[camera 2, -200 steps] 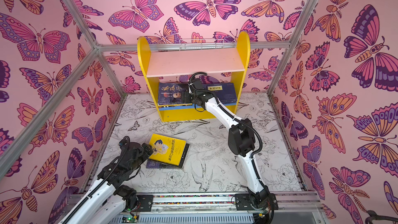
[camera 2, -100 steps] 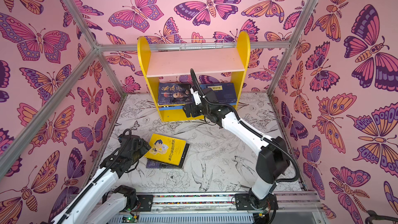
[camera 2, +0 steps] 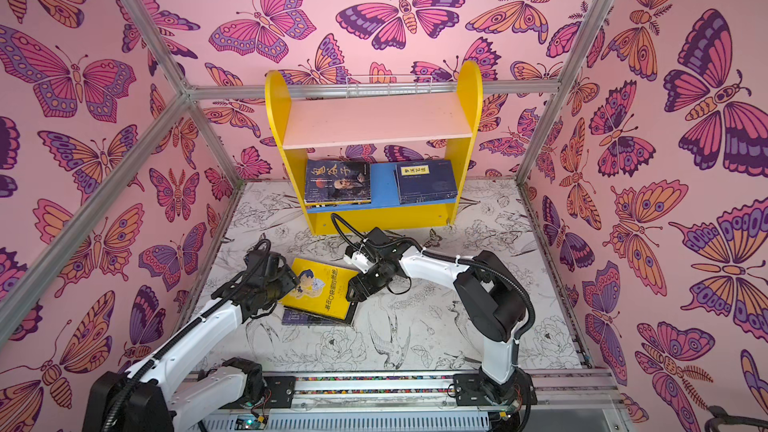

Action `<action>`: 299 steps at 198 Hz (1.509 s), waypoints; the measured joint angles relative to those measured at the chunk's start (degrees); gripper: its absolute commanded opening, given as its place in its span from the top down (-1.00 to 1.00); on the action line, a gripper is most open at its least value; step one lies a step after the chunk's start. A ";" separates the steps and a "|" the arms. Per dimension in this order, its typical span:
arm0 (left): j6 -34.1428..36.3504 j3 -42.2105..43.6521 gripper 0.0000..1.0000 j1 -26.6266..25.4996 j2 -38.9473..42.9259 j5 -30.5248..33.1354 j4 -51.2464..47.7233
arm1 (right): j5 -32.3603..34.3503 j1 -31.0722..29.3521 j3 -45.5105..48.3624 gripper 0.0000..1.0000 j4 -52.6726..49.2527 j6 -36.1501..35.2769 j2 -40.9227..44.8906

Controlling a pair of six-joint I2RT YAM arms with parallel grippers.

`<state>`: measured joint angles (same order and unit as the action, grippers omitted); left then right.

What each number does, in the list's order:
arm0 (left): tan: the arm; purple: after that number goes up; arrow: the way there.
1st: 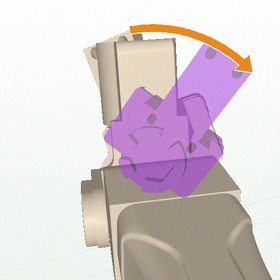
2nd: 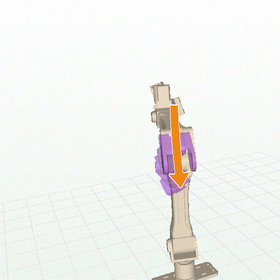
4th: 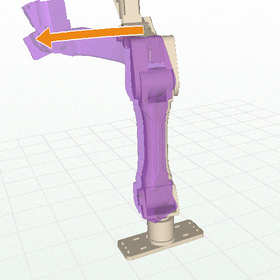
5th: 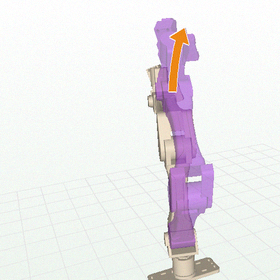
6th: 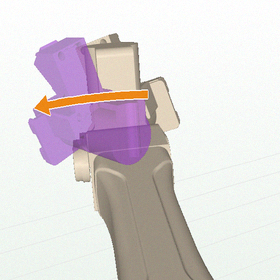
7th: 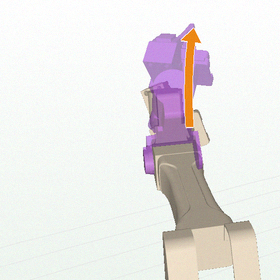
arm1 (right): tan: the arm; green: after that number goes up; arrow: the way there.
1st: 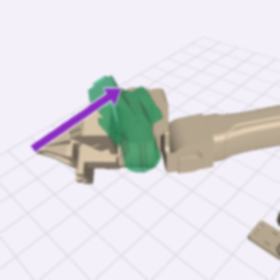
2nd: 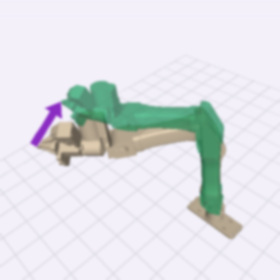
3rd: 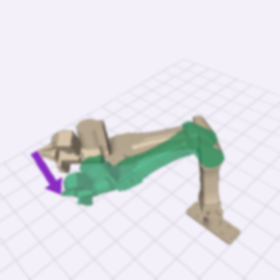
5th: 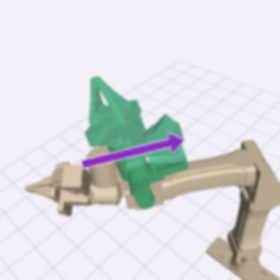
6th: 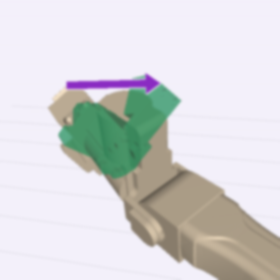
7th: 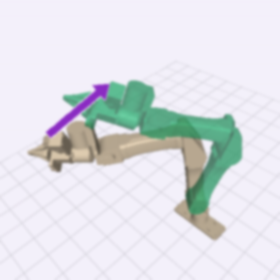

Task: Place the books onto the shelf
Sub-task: 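Lift the yellow boy-cover book edge with the left gripper while the right gripper grasps it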

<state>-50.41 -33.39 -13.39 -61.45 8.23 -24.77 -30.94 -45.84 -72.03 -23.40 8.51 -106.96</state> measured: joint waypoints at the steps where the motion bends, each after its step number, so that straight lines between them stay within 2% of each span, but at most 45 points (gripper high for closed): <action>1: -0.02 0.00 -0.54 0.00 -0.07 -0.02 0.00 | -0.09 0.00 -0.26 -0.47 -0.11 -0.04 -0.11; 77: 0.52 2.97 -0.40 -1.33 -0.90 -4.98 2.71 | -1.31 0.92 -2.38 -0.48 -3.02 -2.36 -1.07; 125: 2.23 5.20 -0.35 -4.61 2.05 -11.67 2.93 | -1.75 4.81 -1.86 -0.48 -3.19 -1.60 -2.56; 167: 4.81 4.74 -0.31 -6.69 0.09 -15.54 4.22 | -1.70 9.20 0.22 -0.46 -3.56 -0.35 -3.30; 191: 6.14 2.45 -0.30 -7.96 -3.96 -16.52 5.25 | -2.60 12.22 1.53 -0.22 -4.02 -0.37 -3.30; 204: 6.71 1.11 -0.30 -8.52 -6.14 -17.05 5.75 | -4.61 13.70 2.47 -0.15 -4.79 -0.66 -3.32; 225: 7.85 -1.60 -0.29 -9.03 -10.38 -17.88 6.56 | -8.72 14.91 4.07 -0.06 -5.75 -1.36 -3.65; 249: 8.87 -4.11 -0.28 -9.51 -14.14 -18.38 7.74 | -15.28 14.88 5.64 0.25 -5.31 -1.11 -5.38; 269: 9.51 -5.07 -0.27 -9.57 -15.21 -18.23 7.45 | -19.30 15.76 6.10 0.41 -5.51 -0.76 -6.62; 299: 9.99 -5.25 -0.25 -9.62 -15.39 -18.03 7.13 | -21.70 16.37 7.28 0.47 -3.58 1.75 -5.79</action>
<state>-40.42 -38.63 -23.00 -76.84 -9.80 -17.65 -52.64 -29.47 -64.75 -26.98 10.26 -112.75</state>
